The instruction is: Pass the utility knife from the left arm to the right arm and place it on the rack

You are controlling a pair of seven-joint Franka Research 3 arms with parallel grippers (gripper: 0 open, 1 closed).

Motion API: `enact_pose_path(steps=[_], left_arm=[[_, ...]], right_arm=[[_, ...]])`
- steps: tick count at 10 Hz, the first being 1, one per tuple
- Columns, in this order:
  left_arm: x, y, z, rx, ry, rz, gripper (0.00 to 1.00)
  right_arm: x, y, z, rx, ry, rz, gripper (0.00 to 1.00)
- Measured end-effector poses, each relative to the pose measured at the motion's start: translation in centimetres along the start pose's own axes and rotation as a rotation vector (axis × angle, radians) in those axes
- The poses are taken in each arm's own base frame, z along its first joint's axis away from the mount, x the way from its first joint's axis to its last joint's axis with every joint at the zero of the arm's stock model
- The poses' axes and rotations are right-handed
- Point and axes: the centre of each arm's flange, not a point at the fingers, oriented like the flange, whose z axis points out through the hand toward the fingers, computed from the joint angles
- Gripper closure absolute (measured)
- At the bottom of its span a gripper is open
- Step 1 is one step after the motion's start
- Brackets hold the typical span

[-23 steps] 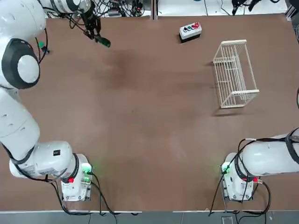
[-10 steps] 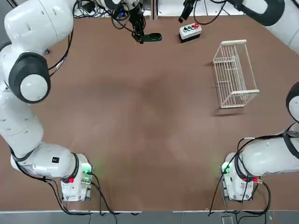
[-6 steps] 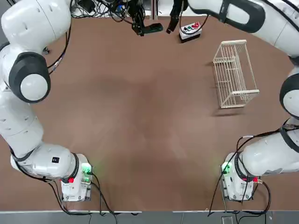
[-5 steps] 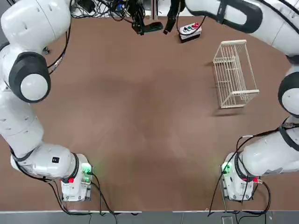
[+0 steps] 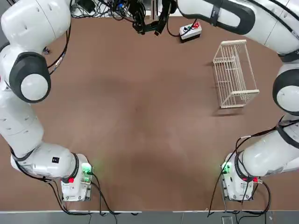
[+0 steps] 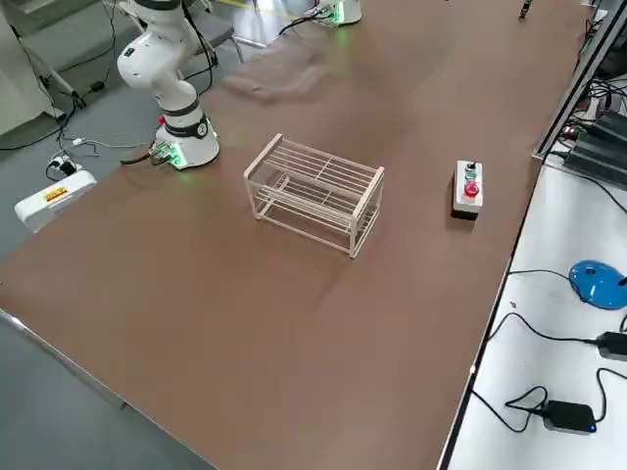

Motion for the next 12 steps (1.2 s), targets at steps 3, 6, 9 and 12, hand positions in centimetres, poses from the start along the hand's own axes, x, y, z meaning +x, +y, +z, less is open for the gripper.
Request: enact_pose_path(steps=[3,6,9,12], left_arm=[[-0.3,0.0,-0.6,0.001,-0.024,-0.006,0.67],[-0.6,-0.2,-0.5,0.015,-0.03,-0.004,0.67],[-0.6,-0.2,-0.5,0.016,-0.03,-0.004,0.67],[-0.6,-0.3,-0.5,0.02,-0.028,-0.003,0.67]], right_arm=[[0.4,-0.2,1.4,-0.002,-0.016,0.016,0.08],[1.1,0.3,0.2,-0.02,0.008,0.041,0.36],[1.4,0.2,0.0,-0.019,0.018,0.046,0.39],[1.4,0.5,0.3,-0.016,0.015,0.048,0.45]])
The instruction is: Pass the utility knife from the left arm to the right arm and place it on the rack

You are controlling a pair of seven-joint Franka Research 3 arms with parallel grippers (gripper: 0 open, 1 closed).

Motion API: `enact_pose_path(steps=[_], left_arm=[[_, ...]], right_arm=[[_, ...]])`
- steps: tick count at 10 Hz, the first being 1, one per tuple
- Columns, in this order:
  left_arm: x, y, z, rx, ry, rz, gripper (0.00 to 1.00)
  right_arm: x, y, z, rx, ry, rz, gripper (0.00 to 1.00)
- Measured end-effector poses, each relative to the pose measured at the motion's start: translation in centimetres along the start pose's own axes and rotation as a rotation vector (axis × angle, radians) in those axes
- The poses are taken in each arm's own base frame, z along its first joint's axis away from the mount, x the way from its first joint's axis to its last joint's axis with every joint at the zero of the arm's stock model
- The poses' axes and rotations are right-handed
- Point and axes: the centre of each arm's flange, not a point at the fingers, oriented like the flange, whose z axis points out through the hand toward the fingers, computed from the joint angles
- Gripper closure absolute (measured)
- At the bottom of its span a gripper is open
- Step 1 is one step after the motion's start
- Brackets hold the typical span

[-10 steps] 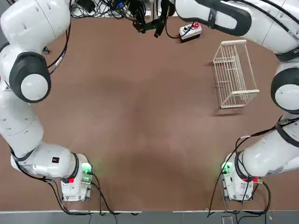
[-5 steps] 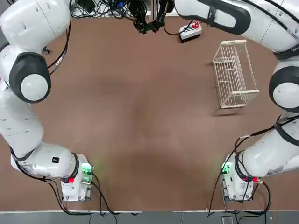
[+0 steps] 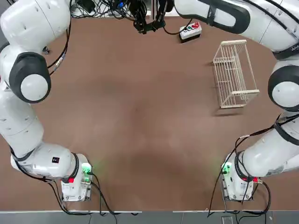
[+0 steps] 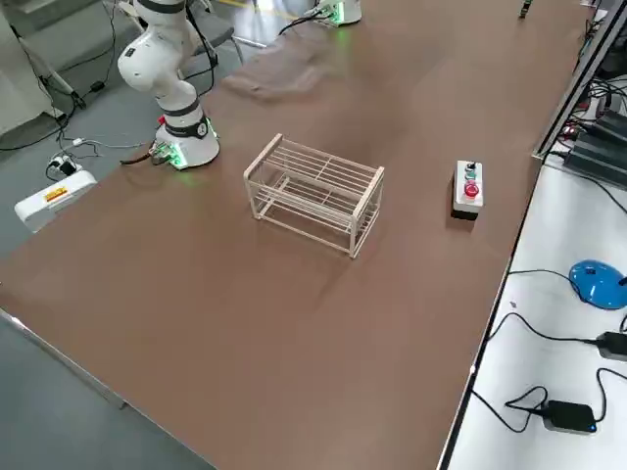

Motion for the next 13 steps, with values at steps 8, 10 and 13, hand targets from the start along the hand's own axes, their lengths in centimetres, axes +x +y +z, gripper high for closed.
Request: enact_pose_path(steps=[8,10,13], left_arm=[[0.0,0.1,-0.2,-0.001,-0.011,0.024,0.67],[0.0,0.2,-0.4,-0.006,-0.014,0.029,0.65],[0.1,0.4,-0.8,-0.014,-0.019,0.024,0.26]], right_arm=[[0.0,0.1,0.3,0.003,-0.01,-0.008,0.58],[0.1,0.2,0.2,0.003,-0.008,-0.006,0.58],[-0.7,1.8,-0.1,-0.01,-0.011,0.023,0.58]])
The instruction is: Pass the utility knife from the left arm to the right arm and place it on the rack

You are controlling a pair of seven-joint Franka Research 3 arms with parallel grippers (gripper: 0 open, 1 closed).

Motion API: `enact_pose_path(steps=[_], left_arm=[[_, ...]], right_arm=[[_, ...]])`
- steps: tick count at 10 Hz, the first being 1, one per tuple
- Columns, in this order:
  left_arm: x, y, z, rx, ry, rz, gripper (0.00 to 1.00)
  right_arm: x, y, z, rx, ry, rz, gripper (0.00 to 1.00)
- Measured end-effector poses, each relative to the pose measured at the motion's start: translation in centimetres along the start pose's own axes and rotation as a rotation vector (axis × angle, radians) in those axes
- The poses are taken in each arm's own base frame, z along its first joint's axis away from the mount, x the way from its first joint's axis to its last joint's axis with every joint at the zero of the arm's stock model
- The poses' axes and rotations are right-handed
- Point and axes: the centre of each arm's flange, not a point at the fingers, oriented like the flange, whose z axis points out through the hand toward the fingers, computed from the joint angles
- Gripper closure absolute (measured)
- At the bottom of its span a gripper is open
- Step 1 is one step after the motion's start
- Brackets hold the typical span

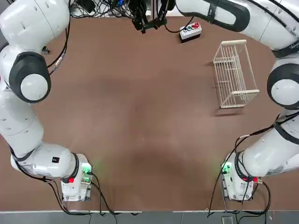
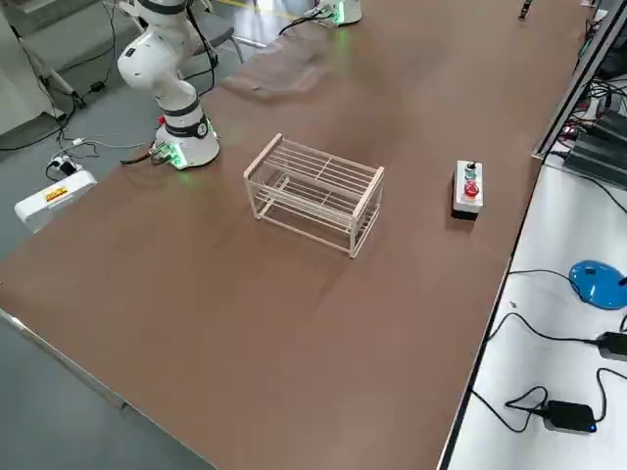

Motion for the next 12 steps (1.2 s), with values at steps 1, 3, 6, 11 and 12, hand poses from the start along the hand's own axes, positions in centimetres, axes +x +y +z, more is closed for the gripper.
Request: enact_pose_path(steps=[1,3,6,11,12], left_arm=[[0.3,0.2,-0.2,-0.004,-0.001,-0.005,0.13],[1.3,0.6,-1.6,-0.021,0.002,-0.021,0.0],[5.6,0.5,-5.5,0.014,0.06,0.016,0.0],[16.8,1.5,-11.4,0.035,0.156,0.17,0.0],[19.2,1.7,-12.2,0.045,0.181,0.199,0.0]], right_arm=[[-0.2,0.4,-0.1,-0.003,0.001,0.007,0.58],[-0.7,1.3,-0.3,-0.003,-0.009,0.032,0.58],[-3.2,3.6,-1.6,0.003,-0.109,0.217,0.58],[-9.9,8.6,-8.1,-0.105,-0.265,0.483,0.58],[-11.7,9.3,-9.7,-0.135,-0.285,0.524,0.58]])
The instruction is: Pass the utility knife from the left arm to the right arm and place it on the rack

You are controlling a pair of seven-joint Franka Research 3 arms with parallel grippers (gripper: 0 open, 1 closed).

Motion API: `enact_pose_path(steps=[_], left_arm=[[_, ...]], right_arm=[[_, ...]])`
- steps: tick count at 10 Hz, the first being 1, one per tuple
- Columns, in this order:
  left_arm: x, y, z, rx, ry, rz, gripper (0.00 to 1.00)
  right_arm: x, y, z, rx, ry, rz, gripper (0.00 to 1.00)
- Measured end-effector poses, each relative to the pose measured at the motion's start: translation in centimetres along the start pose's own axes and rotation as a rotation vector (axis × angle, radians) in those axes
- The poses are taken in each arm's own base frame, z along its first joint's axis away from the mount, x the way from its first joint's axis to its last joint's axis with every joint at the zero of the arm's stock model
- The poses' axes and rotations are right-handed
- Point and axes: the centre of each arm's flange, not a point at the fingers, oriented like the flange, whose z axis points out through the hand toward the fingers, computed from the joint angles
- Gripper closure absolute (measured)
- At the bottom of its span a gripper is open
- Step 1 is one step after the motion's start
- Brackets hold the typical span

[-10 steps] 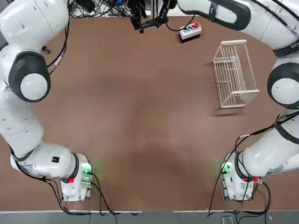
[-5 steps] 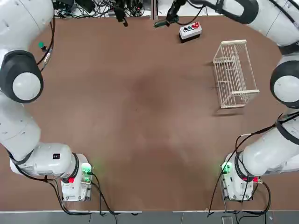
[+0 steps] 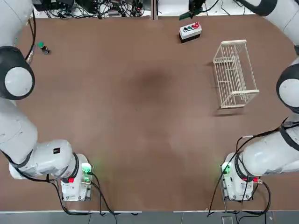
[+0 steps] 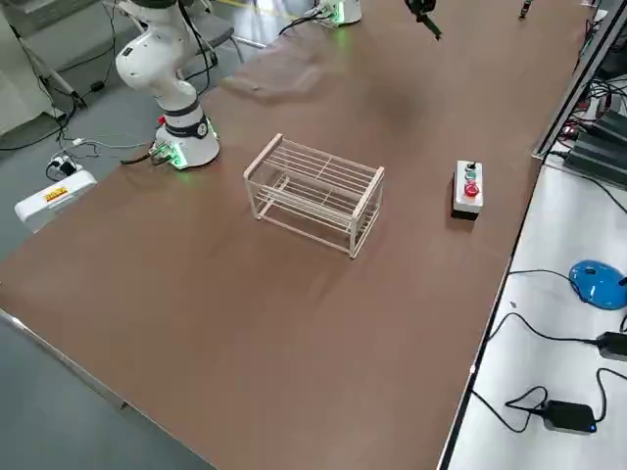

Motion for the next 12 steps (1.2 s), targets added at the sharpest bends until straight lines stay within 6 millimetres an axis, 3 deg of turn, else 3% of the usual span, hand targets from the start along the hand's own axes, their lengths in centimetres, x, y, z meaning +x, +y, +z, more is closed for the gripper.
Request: enact_pose_path(steps=[2,4,6,8,10,12], left_arm=[[4.1,-1.3,-1.3,0.019,0.014,0.088,0.0],[6.4,-2.6,-2.6,0.036,0.021,0.215,0.0],[9.1,-4.4,-4.0,0.064,0.021,0.358,0.0],[12.2,-6.2,-5.3,0.087,0.024,0.519,0.0],[13.8,-8.0,-7.6,0.097,0.063,0.716,0.0],[13.1,-9.9,-10.5,0.089,0.107,0.836,0.0]], right_arm=[[-4.2,4.0,-1.1,-0.008,-0.017,0.12,0.58],[-9.5,8.4,-1.3,0.0,-0.029,0.252,0.58],[-14.6,12.5,0.2,0.018,-0.02,0.372,0.58],[-18.2,15.3,2.2,0.019,0.0,0.455,0.58],[-20.8,18.2,4.0,0.03,0.009,0.528,0.58],[-22.7,20.1,6.6,0.04,0.007,0.58,0.58]])
